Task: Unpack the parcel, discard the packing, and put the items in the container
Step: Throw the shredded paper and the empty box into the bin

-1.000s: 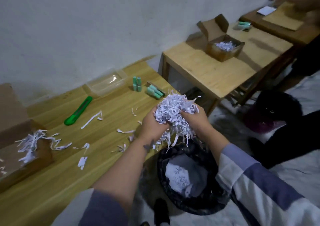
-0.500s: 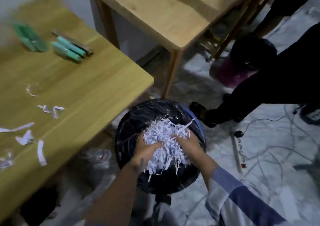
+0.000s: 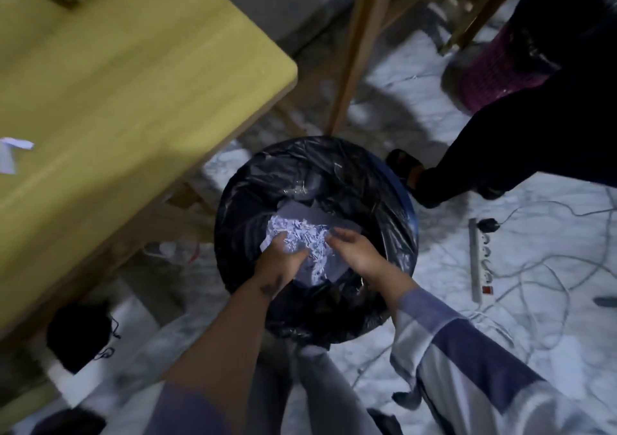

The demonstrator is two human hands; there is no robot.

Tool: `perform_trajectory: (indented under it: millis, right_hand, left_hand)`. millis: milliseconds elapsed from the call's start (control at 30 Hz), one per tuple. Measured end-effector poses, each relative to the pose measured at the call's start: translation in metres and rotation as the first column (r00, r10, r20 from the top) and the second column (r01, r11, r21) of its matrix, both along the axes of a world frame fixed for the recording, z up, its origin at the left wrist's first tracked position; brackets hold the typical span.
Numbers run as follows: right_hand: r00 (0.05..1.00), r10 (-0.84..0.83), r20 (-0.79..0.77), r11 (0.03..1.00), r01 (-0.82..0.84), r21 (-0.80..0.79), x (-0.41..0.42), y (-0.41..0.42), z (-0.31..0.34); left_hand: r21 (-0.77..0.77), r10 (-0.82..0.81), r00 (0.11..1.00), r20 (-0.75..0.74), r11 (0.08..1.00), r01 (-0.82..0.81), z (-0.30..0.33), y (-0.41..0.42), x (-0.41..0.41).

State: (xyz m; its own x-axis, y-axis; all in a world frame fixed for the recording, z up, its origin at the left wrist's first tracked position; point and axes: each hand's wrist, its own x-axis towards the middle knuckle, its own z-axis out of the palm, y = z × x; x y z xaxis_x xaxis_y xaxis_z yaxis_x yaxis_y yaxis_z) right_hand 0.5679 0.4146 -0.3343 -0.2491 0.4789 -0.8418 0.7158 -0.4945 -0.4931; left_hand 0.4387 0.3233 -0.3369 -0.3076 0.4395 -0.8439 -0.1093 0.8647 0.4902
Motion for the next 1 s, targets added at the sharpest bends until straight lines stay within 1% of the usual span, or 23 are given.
perform_trajectory:
  millis: [100,200,267,367,433,567,667,767,833,900,933,1000]
  right_hand:
    - [0.988,0.151,0.037,0.983,-0.154,0.100,-0.001,0.006,0.041]
    - [0.964,0.255,0.074,0.937,-0.265,0.226,-0.004,0.010,0.095]
    - [0.950,0.299,0.094,0.898,-0.313,0.309,-0.008,0.013,0.136]
    - [0.925,0.366,0.104,0.822,-0.374,0.430,-0.019,0.016,0.198]
    - [0.909,0.405,0.099,0.767,-0.396,0.504,-0.033,0.017,0.233]
    - [0.871,0.485,0.081,0.624,-0.409,0.666,-0.071,0.011,0.288]
    - [0.808,0.583,0.081,0.553,-0.469,0.689,-0.106,-0.004,0.313]
    - [0.706,0.695,0.136,0.450,-0.574,0.684,-0.143,-0.026,0.316]
    - [0.629,0.751,0.199,0.342,-0.629,0.698,-0.167,-0.042,0.311]
    - [0.552,0.785,0.280,0.227,-0.677,0.700,-0.187,-0.060,0.303]
    - [0.526,0.790,0.314,0.182,-0.692,0.699,-0.196,-0.068,0.299]
    - [0.497,0.789,0.360,0.138,-0.715,0.686,-0.211,-0.081,0.288]
  left_hand:
    - [0.040,-0.154,0.987,-0.055,0.987,0.156,0.042,0.010,-0.004]
    - [0.087,-0.322,0.933,-0.162,0.937,0.339,0.100,0.020,-0.010]
    - [0.105,-0.355,0.916,-0.184,0.920,0.378,0.141,0.023,-0.015]
    - [0.139,-0.356,0.904,-0.236,0.909,0.394,0.200,0.020,-0.026]
    - [0.163,-0.317,0.899,-0.303,0.912,0.377,0.231,0.013,-0.038]
    - [0.245,-0.159,0.879,-0.449,0.924,0.292,0.282,-0.008,-0.066]
    - [0.274,-0.039,0.878,-0.477,0.943,0.190,0.307,-0.036,-0.092]
    - [0.317,0.122,0.837,-0.534,0.946,0.065,0.314,-0.081,-0.118]
    - [0.305,0.176,0.779,-0.602,0.952,0.021,0.313,-0.115,-0.133]
    - [0.226,0.172,0.678,-0.714,0.974,-0.009,0.308,-0.148,-0.148]
    - [0.167,0.146,0.617,-0.773,0.986,-0.025,0.303,-0.163,-0.155]
    - [0.079,0.100,0.514,-0.852,0.995,-0.063,0.292,-0.190,-0.167]
